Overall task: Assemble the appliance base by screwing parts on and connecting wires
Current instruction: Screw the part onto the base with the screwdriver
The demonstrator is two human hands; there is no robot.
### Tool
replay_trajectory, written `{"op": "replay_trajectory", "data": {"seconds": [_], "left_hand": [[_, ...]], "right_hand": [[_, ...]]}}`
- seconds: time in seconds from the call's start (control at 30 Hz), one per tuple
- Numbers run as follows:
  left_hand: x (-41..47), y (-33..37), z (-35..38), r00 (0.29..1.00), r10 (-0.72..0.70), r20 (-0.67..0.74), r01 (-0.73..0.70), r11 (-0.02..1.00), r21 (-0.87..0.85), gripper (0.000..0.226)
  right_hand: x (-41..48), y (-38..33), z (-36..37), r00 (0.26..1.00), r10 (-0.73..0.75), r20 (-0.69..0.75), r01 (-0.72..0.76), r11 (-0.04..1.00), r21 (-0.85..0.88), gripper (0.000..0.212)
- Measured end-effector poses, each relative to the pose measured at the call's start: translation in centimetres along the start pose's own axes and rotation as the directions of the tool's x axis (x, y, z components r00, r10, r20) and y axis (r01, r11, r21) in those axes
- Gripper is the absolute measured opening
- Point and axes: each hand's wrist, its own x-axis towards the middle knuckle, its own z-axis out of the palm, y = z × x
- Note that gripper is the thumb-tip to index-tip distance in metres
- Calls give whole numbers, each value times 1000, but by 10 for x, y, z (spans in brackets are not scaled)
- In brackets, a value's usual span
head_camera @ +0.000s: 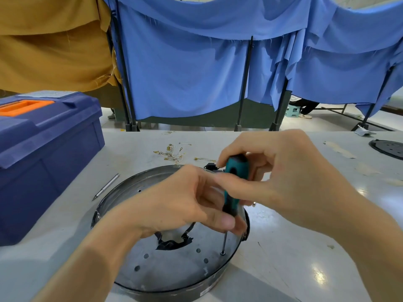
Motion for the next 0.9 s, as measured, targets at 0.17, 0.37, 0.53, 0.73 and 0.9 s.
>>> {"op": "replay_trajectory", "data": {"seconds": [0.17, 0.37, 0.53, 0.73, 0.9], "left_hand": [[1, -2, 2, 999, 23, -31, -24, 999, -25, 14], [0, -5, -6, 999, 30, 13, -29, 998, -48, 20], [1, -6, -5, 997, 62, 49, -59, 997, -58, 19], [1, -22, -10, 999, -37, -32, 44, 966, 257, 45], [49, -58, -5, 920, -371, 127, 233, 776, 586, 64]], "right_hand": [[3, 2, 6, 995, -11, -98, -12, 973, -232, 56], [-1, 1, 4, 1000, -21, 6, 21, 1000, -16, 15], [3, 1, 15, 995, -46, -87, 32, 986, -162, 34], [3, 3, 23, 997, -34, -74, 18, 979, -204, 30], [3, 5, 21, 996, -31, -84, 11, 973, -230, 31]]}}
